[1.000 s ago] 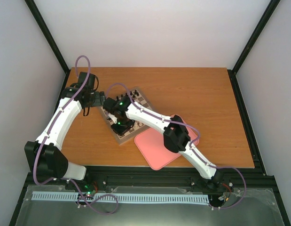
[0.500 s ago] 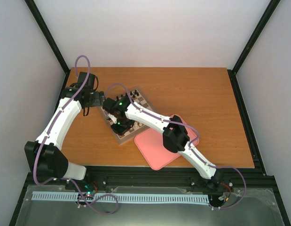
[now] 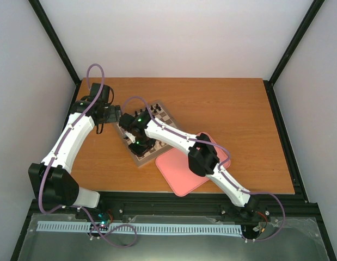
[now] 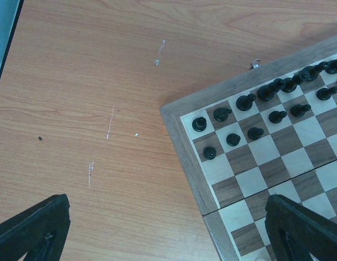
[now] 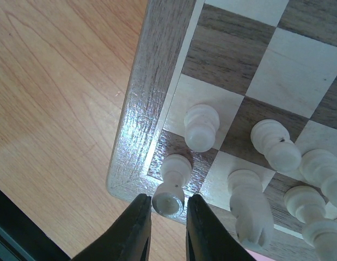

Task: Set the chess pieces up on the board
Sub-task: Place the chess piece on the chessboard.

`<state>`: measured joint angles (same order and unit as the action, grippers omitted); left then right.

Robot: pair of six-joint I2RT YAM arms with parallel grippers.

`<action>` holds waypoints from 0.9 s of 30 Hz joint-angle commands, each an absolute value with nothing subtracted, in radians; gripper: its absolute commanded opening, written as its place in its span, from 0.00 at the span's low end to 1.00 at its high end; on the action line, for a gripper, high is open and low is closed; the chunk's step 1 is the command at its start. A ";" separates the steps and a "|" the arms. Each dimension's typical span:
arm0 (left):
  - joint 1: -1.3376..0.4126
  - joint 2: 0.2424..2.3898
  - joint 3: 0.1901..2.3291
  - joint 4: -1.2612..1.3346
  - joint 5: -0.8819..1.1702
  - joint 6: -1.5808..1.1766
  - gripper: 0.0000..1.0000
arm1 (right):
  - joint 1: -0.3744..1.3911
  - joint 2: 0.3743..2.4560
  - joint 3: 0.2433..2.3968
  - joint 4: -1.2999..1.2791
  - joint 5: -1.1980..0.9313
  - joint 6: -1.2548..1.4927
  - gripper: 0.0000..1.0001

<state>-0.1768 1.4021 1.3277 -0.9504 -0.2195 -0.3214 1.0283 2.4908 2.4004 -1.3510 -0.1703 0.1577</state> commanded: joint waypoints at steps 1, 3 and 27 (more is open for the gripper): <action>-0.184 1.383 1.333 -0.953 -0.179 -0.323 1.00 | 1.035 2.518 2.428 -1.350 -0.163 0.148 0.20; -0.184 1.381 1.333 -0.953 -0.179 -0.323 1.00 | 1.036 2.516 2.425 -1.349 -0.166 0.147 0.21; -0.184 1.396 1.358 -0.963 -0.177 -0.314 1.00 | 1.021 2.153 2.270 -1.322 -0.011 0.204 0.51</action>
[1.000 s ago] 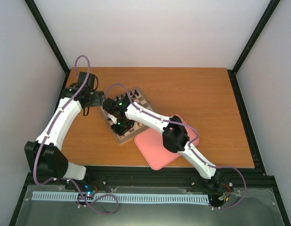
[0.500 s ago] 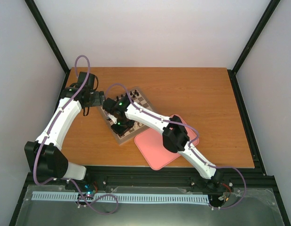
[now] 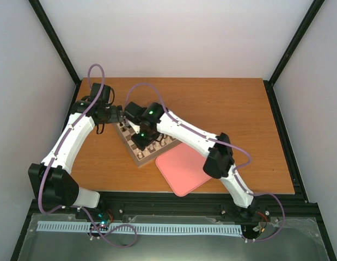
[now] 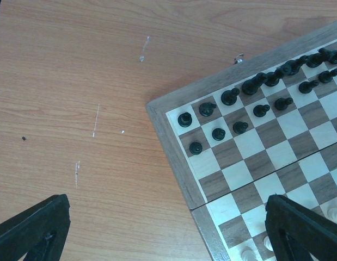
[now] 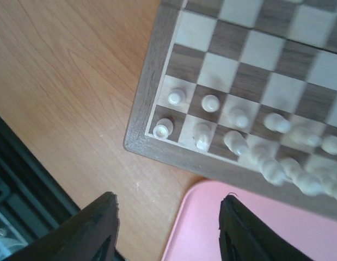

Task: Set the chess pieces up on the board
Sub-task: Place the chess piece on the chessboard, then reset both arms

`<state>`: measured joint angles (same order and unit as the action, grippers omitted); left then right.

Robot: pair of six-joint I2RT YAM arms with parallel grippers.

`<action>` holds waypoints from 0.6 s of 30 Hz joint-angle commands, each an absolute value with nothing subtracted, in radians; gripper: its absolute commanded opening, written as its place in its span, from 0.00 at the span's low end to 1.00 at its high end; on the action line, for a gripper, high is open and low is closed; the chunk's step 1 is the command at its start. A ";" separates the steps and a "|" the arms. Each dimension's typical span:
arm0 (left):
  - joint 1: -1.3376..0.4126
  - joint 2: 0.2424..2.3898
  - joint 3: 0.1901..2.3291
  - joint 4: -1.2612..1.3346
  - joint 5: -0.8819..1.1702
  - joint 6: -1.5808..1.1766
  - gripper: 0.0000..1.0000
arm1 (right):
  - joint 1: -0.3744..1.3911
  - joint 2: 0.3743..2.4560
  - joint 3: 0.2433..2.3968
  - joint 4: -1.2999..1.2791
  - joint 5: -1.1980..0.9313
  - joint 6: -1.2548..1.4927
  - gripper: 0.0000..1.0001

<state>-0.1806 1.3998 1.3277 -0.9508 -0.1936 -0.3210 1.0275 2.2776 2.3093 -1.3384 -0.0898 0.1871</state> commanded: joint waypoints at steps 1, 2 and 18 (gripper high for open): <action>-0.184 1.401 1.365 -0.967 -0.173 -0.313 1.00 | 1.012 2.132 2.251 -1.322 0.002 0.209 0.56; -0.185 1.407 1.374 -0.968 -0.169 -0.312 1.00 | 0.999 2.112 2.233 -1.321 0.016 0.215 0.65; -0.184 1.485 1.506 -1.048 -0.190 -0.292 1.00 | 0.528 1.771 1.795 -1.087 -0.014 0.258 1.00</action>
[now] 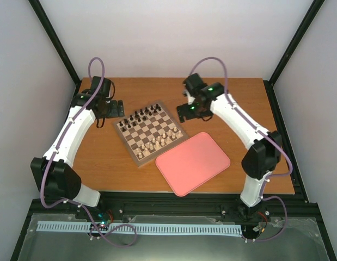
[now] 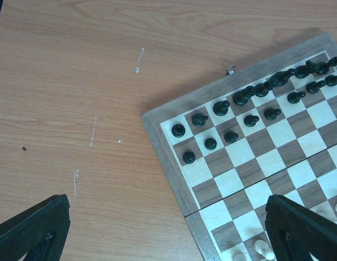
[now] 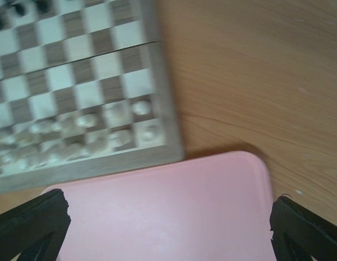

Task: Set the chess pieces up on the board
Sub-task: Reset both arms

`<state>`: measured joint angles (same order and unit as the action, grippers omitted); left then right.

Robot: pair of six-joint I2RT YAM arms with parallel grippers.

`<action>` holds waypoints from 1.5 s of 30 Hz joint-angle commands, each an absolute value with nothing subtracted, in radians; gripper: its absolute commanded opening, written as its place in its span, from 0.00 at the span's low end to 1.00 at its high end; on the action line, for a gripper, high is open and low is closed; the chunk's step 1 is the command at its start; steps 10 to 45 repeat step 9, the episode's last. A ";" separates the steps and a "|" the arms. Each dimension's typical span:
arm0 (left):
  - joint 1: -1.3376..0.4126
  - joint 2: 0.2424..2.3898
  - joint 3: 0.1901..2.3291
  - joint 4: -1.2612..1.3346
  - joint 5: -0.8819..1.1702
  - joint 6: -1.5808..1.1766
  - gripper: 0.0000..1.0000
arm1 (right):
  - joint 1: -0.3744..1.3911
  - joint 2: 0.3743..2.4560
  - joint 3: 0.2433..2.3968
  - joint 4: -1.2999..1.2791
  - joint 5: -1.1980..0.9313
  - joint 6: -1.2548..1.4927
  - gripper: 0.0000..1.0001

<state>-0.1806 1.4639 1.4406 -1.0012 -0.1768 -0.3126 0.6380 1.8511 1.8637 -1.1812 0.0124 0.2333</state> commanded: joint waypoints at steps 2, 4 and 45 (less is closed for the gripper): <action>-0.184 1.492 1.512 -1.060 -0.193 -0.288 1.00 | 0.487 1.760 1.785 -1.079 -0.012 0.269 1.00; -0.185 1.488 1.506 -1.060 -0.193 -0.284 1.00 | 0.468 1.747 1.774 -1.074 0.016 0.268 1.00; -0.184 1.468 1.494 -1.050 -0.166 -0.280 1.00 | 0.463 1.740 1.747 -1.074 0.053 0.262 1.00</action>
